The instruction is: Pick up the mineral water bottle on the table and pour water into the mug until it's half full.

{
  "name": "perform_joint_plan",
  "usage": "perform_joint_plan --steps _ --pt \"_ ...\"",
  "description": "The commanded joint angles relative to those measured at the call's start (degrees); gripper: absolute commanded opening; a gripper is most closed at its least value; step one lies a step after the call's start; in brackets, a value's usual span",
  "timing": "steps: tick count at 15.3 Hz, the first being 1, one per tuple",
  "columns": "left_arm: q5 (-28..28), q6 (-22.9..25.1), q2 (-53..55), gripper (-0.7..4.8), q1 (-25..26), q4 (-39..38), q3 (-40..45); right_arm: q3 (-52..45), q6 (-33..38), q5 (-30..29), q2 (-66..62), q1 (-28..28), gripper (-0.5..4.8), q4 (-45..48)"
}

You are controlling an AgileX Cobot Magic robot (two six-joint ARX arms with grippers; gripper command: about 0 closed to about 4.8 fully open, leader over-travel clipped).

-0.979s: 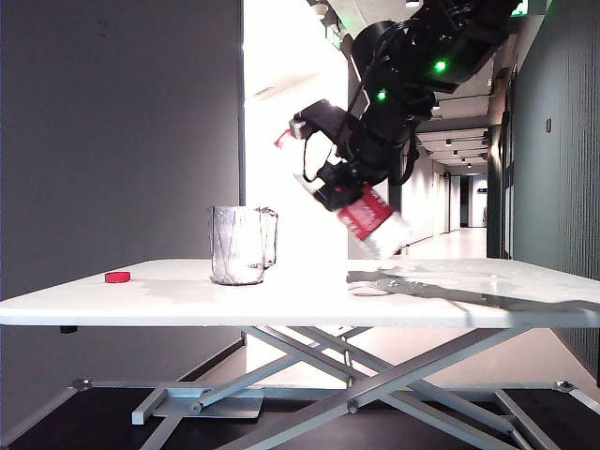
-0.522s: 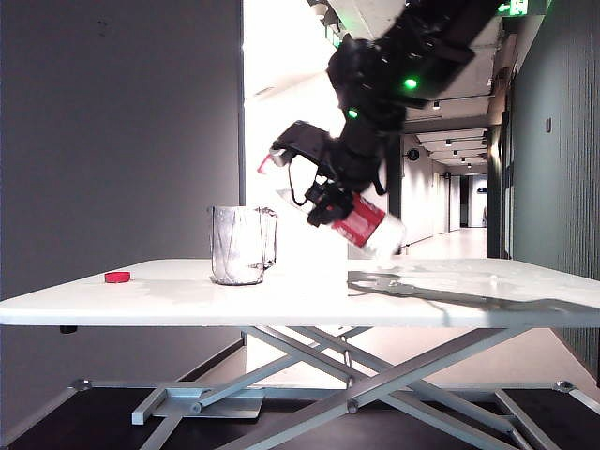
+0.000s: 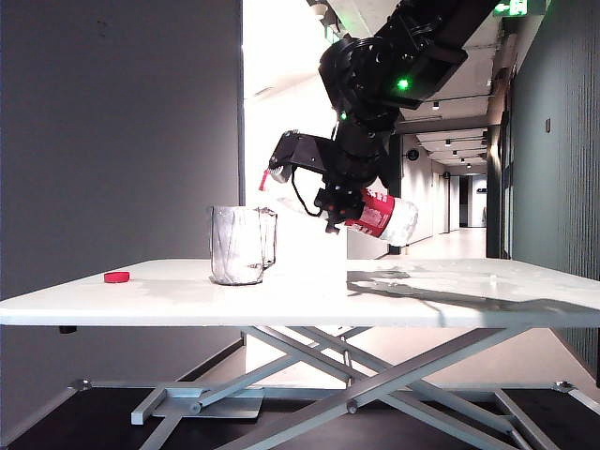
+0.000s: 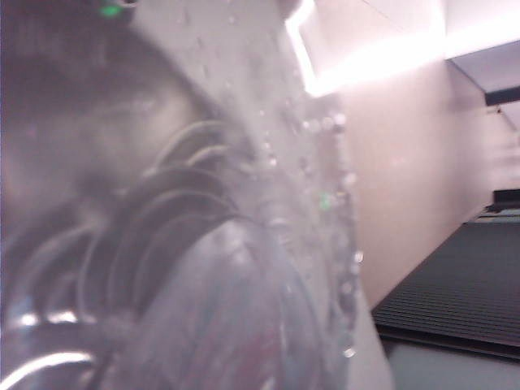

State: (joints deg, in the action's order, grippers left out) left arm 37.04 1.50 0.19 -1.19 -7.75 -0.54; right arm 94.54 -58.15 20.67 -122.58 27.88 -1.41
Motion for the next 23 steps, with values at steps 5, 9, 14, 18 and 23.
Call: perform_joint_plan --steps 5,9,14,18,23 --pt "0.3 0.0 0.0 -0.05 0.0 -0.2 0.0 0.6 -12.7 6.9 0.6 2.0 1.47 5.3" --pt "0.3 0.0 0.0 -0.05 0.0 -0.2 0.0 0.6 -16.1 10.4 0.6 2.3 1.47 6.1" --pt "0.3 0.0 0.0 -0.05 0.0 -0.2 0.0 0.6 -18.8 14.3 0.6 2.3 1.47 6.4" --pt "0.3 0.0 0.0 -0.05 0.0 -0.2 0.0 0.6 -18.9 14.3 0.6 2.3 1.47 6.5" --pt "0.2 0.0 0.0 -0.05 0.0 -0.3 0.0 0.6 -22.6 14.3 0.6 2.3 1.47 9.4"
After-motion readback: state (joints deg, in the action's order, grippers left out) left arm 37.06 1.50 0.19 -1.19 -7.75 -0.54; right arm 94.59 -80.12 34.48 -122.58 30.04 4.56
